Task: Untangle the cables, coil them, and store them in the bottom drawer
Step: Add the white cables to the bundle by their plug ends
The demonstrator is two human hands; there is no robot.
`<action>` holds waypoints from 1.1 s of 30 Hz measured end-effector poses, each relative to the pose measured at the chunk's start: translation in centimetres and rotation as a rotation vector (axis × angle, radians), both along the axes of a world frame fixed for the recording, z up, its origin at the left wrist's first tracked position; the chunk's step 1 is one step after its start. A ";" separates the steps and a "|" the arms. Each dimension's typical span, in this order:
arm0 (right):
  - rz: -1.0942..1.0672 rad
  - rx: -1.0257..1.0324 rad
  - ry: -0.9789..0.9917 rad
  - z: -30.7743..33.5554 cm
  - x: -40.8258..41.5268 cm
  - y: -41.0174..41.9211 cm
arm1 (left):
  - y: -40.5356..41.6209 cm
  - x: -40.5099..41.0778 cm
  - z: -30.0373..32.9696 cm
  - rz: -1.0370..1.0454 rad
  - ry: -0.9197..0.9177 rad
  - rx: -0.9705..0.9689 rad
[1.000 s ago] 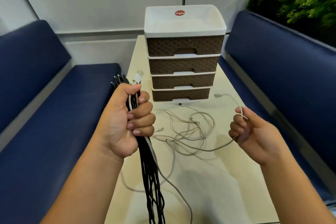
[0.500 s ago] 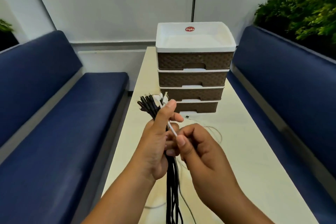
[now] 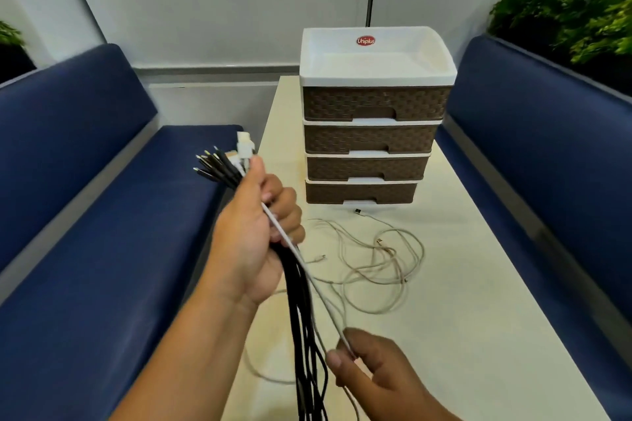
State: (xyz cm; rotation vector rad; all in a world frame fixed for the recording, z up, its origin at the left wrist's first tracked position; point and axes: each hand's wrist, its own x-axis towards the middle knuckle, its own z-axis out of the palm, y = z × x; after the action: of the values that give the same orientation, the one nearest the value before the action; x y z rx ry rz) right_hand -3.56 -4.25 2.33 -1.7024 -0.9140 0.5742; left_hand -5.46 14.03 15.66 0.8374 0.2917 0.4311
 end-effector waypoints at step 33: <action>-0.226 -0.177 0.495 -3.7 1.7 -16.0 | -5.0 -5.6 2.3 -0.086 -0.155 -0.054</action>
State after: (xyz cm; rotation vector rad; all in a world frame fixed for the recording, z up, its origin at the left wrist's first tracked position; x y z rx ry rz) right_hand -1.88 -20.26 -1.37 -1.6794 -0.3211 0.8906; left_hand -11.08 9.04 17.98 0.7562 0.1232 0.4037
